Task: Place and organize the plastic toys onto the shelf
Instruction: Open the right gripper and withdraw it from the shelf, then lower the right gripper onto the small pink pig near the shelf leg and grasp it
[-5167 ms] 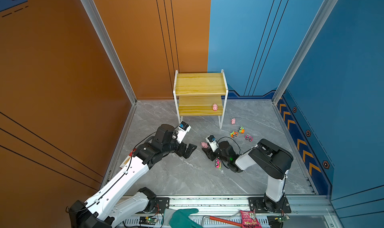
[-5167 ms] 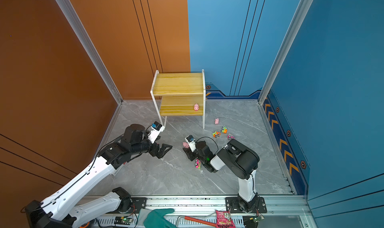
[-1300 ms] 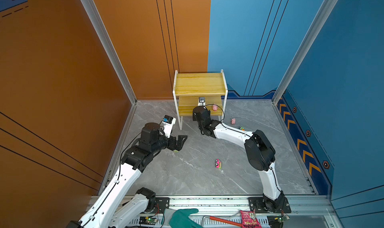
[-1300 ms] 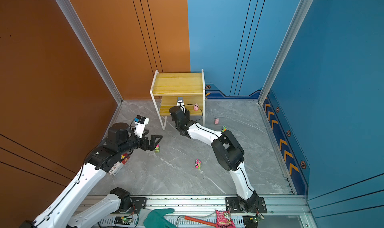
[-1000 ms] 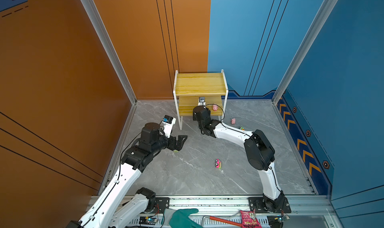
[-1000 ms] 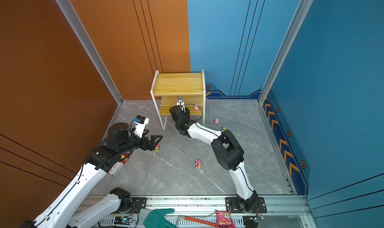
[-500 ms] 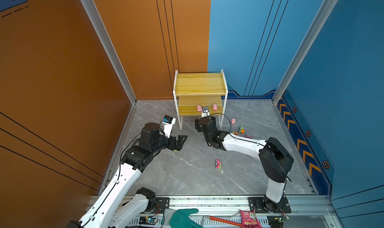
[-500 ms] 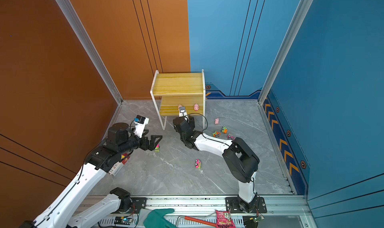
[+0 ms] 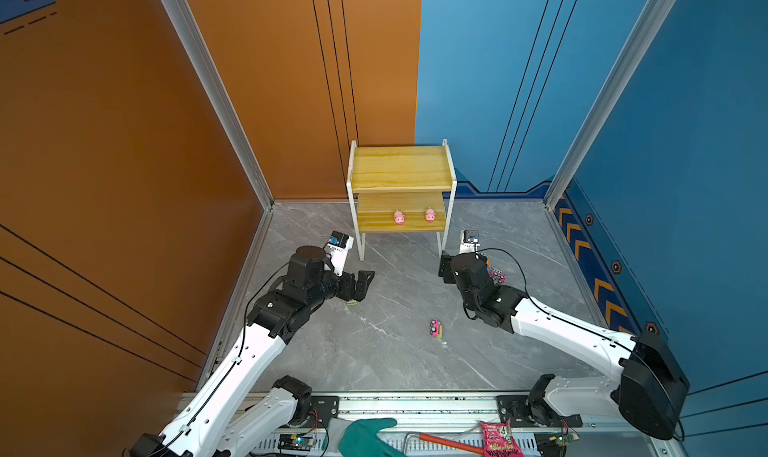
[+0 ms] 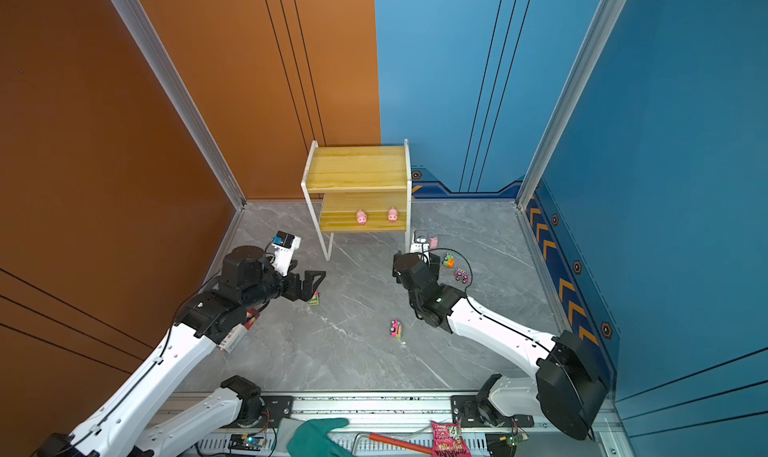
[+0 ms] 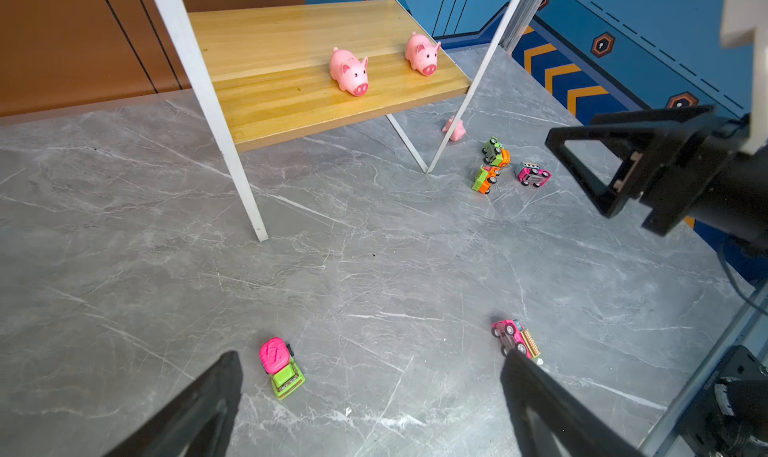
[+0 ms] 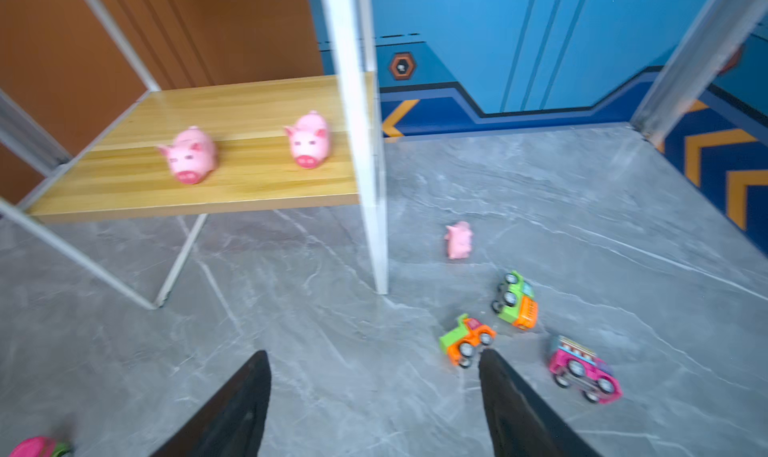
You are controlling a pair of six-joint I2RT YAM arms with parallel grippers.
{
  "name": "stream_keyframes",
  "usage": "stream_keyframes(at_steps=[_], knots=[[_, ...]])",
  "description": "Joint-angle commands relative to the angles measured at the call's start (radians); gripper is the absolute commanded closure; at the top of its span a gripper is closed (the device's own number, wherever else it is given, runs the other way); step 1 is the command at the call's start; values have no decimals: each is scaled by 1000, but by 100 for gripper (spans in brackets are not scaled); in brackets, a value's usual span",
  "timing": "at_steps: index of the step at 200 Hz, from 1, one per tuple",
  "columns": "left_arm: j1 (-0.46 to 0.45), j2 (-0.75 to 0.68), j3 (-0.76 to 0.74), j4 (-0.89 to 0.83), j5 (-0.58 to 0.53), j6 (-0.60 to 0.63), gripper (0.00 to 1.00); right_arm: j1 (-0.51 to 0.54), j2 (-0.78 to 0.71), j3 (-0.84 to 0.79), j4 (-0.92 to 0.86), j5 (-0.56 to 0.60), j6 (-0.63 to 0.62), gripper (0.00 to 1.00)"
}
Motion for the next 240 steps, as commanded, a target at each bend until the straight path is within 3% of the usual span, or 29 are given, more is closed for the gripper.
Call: stream_keyframes(at_steps=[1, 38, 72, 112, 144, 240], knots=[[-80, 13, -22, 4, -127, 23, 2, -153, -49, -38, -96, -137, 116, 22], [-300, 51, 45, -31, -339, 120, 2, -395, 72, 53, -122, -349, 159, 24], [-406, 142, 181, -66, -351, 196, 2, -487, 275, 222, -148, -449, 133, 25], [-449, 274, 228, -71, -246, 263, 2, -522, 494, 437, -217, -531, 87, 30], [-451, 298, 197, -69, -188, 272, 2, -509, 609, 557, -269, -551, 20, 35], [-422, 258, 125, -44, -154, 263, 2, -425, 858, 806, -460, -423, -175, 46]])
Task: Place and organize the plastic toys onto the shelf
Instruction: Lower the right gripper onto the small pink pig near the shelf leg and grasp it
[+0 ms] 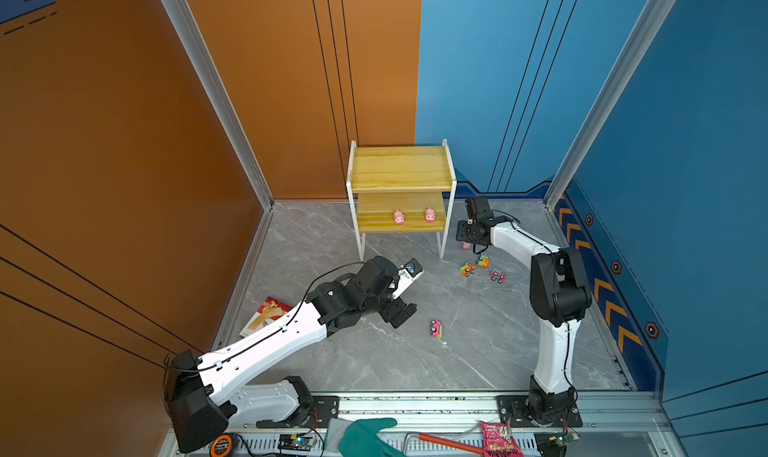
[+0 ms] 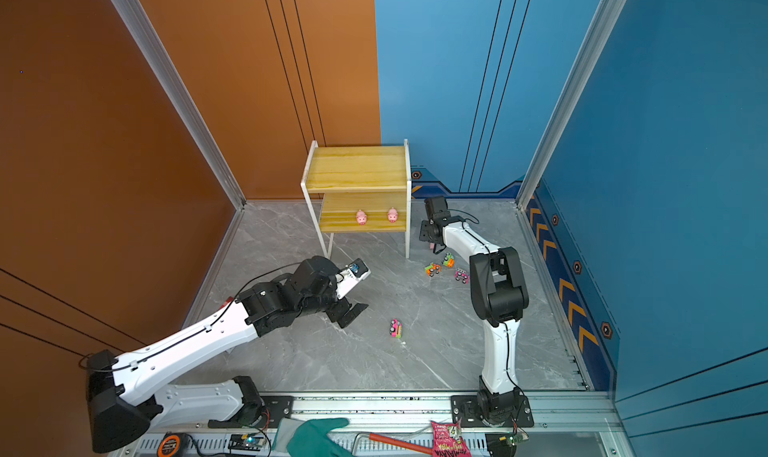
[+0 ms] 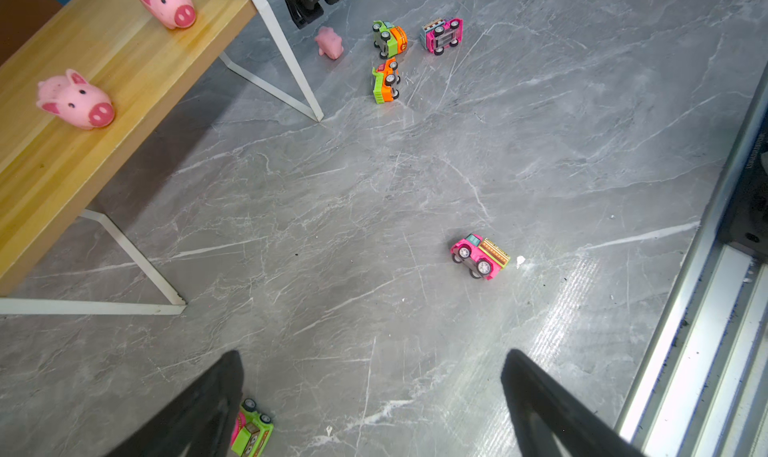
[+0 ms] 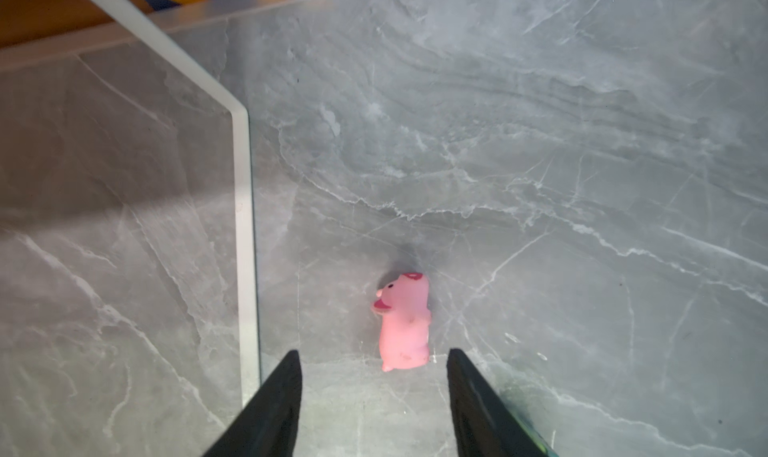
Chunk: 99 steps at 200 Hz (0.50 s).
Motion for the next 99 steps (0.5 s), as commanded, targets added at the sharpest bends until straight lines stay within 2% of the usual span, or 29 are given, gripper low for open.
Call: stream_keyframes(at_steps=[1, 48, 99], knots=[[14, -22, -11, 8, 34, 4, 2, 10, 47, 40, -78, 56, -64, 46], [36, -28, -10, 11, 55, -3, 2, 26, 104, 68, -103, 136, -107, 48], [61, -30, -12, 23, 83, -20, 2, 28, 162, 115, -108, 153, -129, 59]])
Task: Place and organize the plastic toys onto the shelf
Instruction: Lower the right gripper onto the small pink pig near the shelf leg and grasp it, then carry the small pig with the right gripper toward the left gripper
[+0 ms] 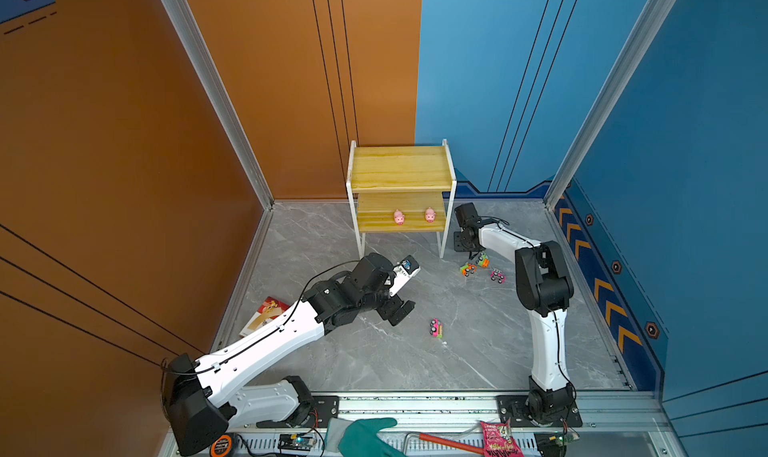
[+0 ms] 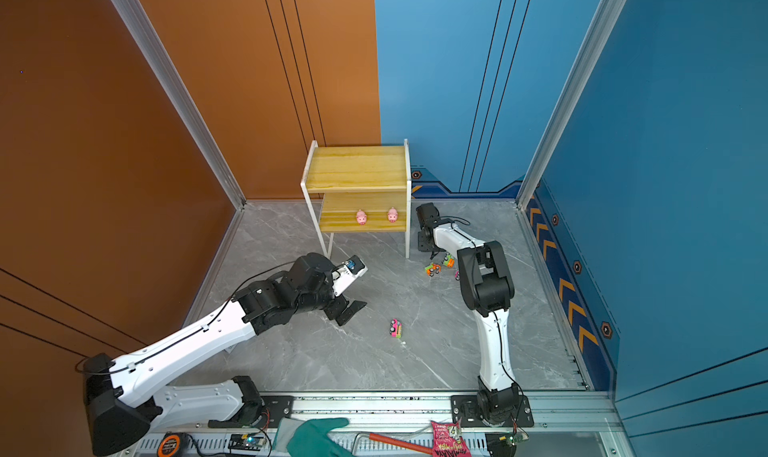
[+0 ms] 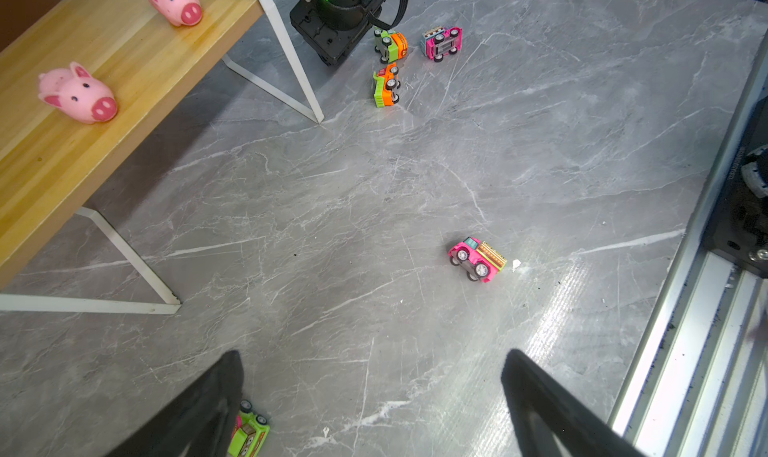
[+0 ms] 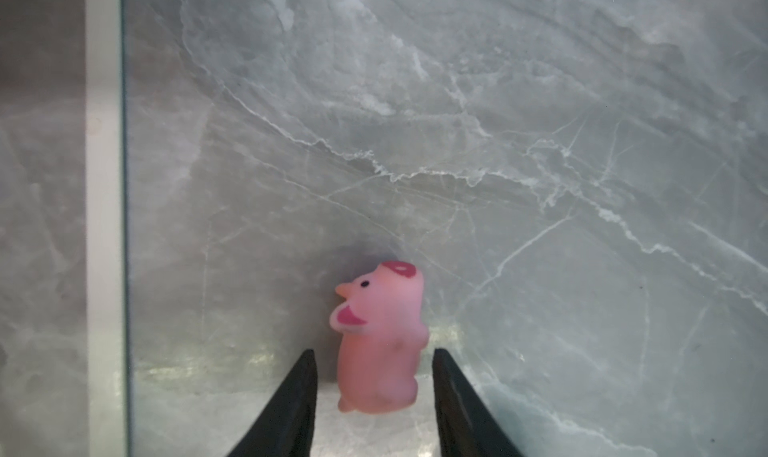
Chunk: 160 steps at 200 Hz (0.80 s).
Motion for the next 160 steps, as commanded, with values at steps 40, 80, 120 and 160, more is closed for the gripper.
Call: stream_keyframes(at_steps=[40, 80, 120, 160], knots=[[25, -14, -10, 23, 38, -23, 2, 1, 19, 72, -28, 17, -20, 73], [43, -21, -8, 27, 58, -36, 2, -19, -131, -59, 38, -6, 21, 79], [84, -26, -8, 47, 106, -68, 2, -16, -412, -329, 118, 25, 62, 79], [153, -62, -11, 84, 154, -140, 2, 39, -698, -547, 106, 66, 86, 79]])
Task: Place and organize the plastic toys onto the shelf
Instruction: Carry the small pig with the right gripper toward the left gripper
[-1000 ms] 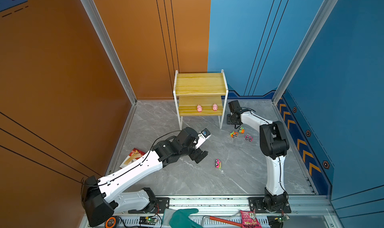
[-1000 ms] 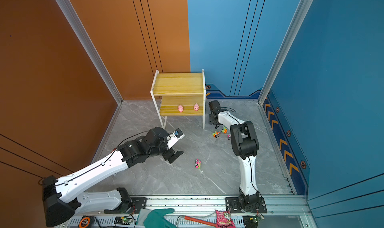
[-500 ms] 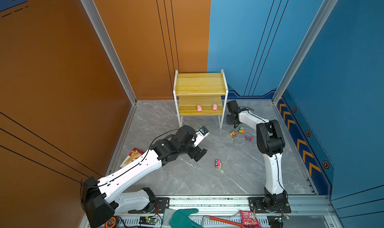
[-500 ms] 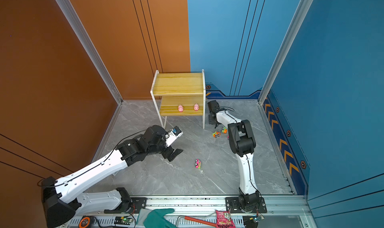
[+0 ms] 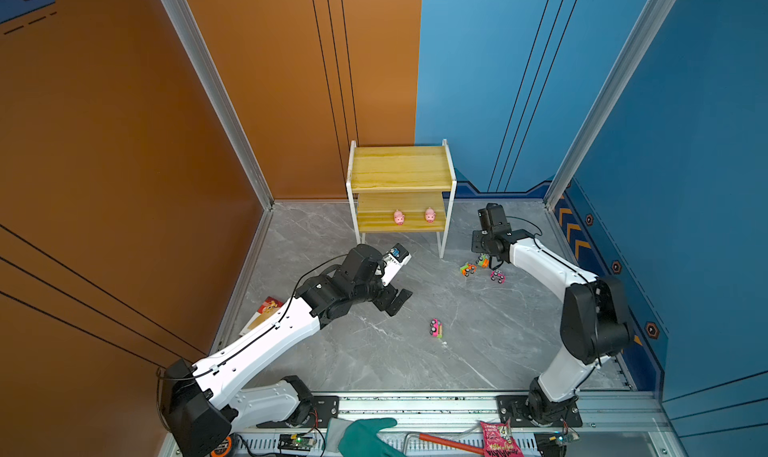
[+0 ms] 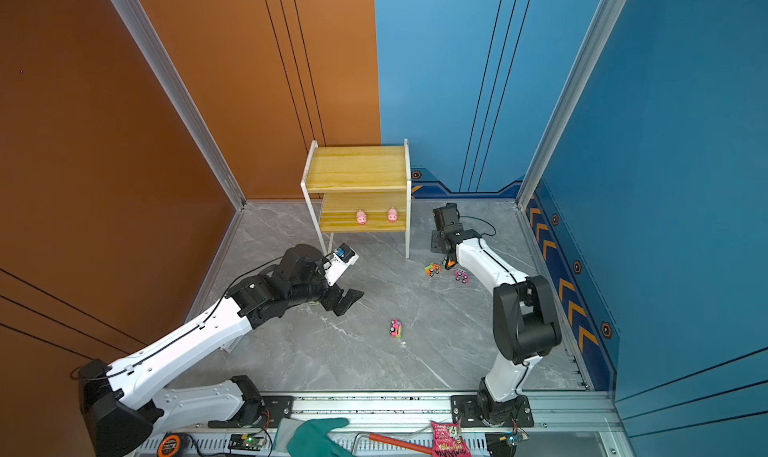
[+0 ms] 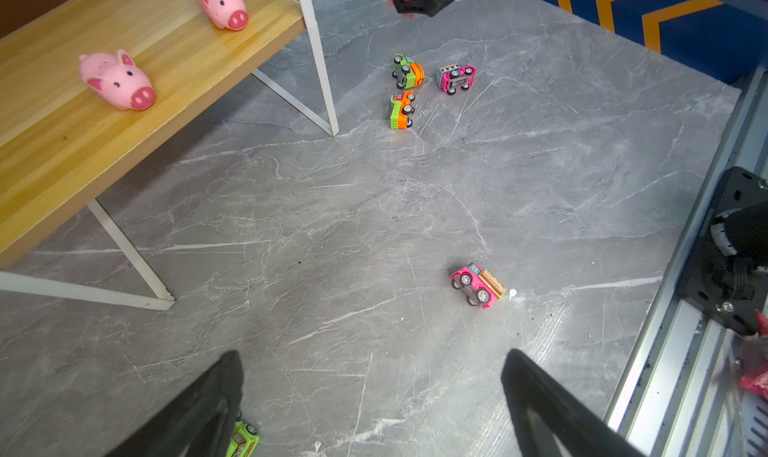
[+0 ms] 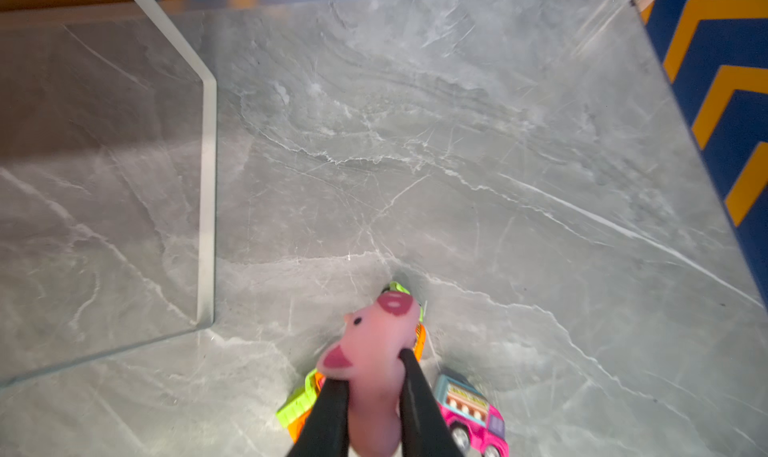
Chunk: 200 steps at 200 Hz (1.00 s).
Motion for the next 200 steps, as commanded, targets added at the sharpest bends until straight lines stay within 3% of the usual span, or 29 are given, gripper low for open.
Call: stream_keyframes(at_steps=[1, 22, 52, 97, 142, 200], knots=[[41, -45, -10, 46, 56, -69, 2, 46, -133, -111, 0, 52, 33, 79], [66, -75, -10, 59, 50, -113, 2, 110, -260, -211, -17, 50, 47, 79], [132, -126, -3, 37, 42, -187, 2, 285, -362, -301, -14, 59, 91, 80], [373, -212, -115, 1, 143, -353, 2, 514, -249, -271, 82, -46, 169, 78], [536, -203, -194, 6, 241, -439, 2, 549, -48, -218, 218, -238, 236, 75], [623, -161, -260, 106, 369, -497, 1, 556, 136, -146, 295, -307, 280, 76]])
